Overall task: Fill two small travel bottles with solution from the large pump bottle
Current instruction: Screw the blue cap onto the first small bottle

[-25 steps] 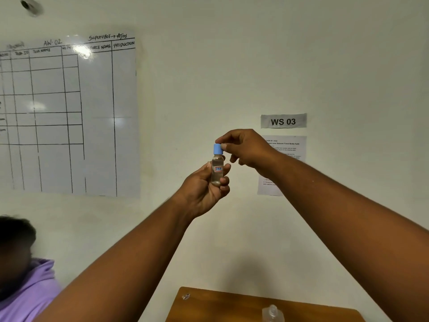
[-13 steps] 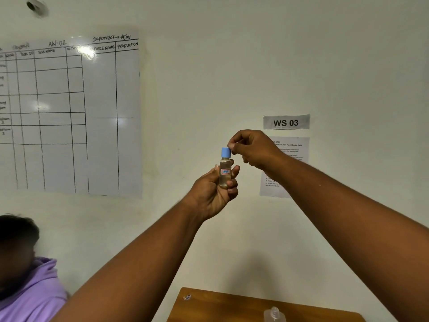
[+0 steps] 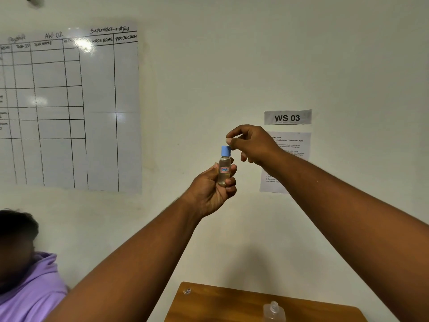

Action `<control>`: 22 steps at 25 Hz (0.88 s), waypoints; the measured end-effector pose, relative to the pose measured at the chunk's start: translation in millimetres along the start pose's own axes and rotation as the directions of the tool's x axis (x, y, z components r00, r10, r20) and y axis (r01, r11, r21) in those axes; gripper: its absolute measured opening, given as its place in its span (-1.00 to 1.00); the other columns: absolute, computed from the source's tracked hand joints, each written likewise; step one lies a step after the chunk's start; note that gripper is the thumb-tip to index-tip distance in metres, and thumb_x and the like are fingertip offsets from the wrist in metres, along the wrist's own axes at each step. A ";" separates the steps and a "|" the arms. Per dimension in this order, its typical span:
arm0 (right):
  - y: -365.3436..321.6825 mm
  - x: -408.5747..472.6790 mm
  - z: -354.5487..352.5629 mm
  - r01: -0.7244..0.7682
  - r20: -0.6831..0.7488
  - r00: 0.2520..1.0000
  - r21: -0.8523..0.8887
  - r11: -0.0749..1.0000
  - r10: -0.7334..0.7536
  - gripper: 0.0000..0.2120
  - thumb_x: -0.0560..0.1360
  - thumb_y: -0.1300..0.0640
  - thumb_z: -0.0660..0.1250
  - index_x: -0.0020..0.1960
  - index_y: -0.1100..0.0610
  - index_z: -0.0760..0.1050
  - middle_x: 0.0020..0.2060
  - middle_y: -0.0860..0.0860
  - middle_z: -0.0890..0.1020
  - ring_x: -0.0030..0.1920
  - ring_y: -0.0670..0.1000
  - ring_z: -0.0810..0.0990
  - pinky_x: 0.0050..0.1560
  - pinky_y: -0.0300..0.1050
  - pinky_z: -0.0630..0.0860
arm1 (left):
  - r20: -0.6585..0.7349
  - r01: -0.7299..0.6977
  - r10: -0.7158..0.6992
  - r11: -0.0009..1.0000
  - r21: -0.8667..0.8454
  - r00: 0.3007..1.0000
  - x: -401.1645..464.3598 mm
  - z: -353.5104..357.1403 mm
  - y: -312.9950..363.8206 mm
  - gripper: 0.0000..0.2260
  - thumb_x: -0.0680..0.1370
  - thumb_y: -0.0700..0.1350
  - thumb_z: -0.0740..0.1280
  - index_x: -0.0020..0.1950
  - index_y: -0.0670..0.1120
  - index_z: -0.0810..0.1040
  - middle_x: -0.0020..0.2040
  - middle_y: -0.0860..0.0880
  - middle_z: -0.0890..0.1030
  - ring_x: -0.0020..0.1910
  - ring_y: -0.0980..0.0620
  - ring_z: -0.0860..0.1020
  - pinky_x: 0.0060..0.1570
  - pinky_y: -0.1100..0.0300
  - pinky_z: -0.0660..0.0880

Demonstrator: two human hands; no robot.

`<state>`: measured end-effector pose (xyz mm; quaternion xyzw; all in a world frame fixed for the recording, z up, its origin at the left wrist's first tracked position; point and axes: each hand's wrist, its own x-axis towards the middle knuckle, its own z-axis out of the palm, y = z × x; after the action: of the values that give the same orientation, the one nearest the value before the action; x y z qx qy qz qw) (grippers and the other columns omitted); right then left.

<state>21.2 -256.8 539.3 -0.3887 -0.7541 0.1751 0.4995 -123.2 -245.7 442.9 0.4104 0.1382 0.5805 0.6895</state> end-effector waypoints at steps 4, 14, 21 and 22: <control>3.2 1.6 4.4 -0.013 0.059 0.998 -0.025 1.000 0.014 -0.81 0.55 0.07 0.39 0.16 0.01 0.61 -0.06 0.00 0.69 -0.31 -0.04 0.60 -0.40 -0.26 0.46 | 0.006 -0.001 0.001 1.000 0.004 1.000 2.0 -4.5 -0.7 -0.70 0.73 0.00 0.07 0.33 -0.10 0.46 -0.11 -0.08 0.61 -0.39 0.07 0.43 -0.40 0.22 0.43; 10.3 7.9 10.0 -0.033 0.023 0.999 -0.036 0.999 0.034 -0.81 0.52 0.08 0.38 0.13 0.00 0.60 -0.21 -0.01 0.60 -0.36 -0.05 0.49 -0.44 -0.26 0.36 | 0.039 -0.004 0.003 1.000 0.015 0.999 7.8 -11.0 -4.6 -0.69 0.74 0.00 0.06 0.34 -0.11 0.45 -0.14 -0.07 0.61 -0.40 0.07 0.43 -0.40 0.21 0.43; 13.7 6.2 13.1 -0.003 0.119 0.993 -0.125 0.992 0.018 -0.85 0.58 0.09 0.36 0.09 0.07 0.67 -0.23 -0.13 0.62 -0.31 -0.11 0.51 -0.45 -0.35 0.36 | 0.034 -0.003 0.003 1.000 0.008 0.999 10.2 -18.3 -8.2 -0.73 0.74 -0.02 0.07 0.32 -0.10 0.44 -0.15 -0.06 0.62 -0.41 0.06 0.44 -0.41 0.20 0.43; 14.5 5.9 12.9 0.015 0.153 0.988 -0.155 0.988 0.009 -0.83 0.59 0.10 0.35 0.13 0.05 0.66 -0.22 -0.14 0.62 -0.30 -0.11 0.52 -0.42 -0.35 0.37 | 0.035 0.000 0.000 1.000 0.008 0.999 10.6 -20.1 -8.9 -0.73 0.73 -0.01 0.08 0.31 -0.10 0.44 -0.14 -0.06 0.62 -0.40 0.06 0.43 -0.41 0.20 0.43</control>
<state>14.5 -241.5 527.7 -0.4106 -0.8023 0.1444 0.4085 -127.5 -227.8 426.9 0.4233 0.1287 0.5727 0.6901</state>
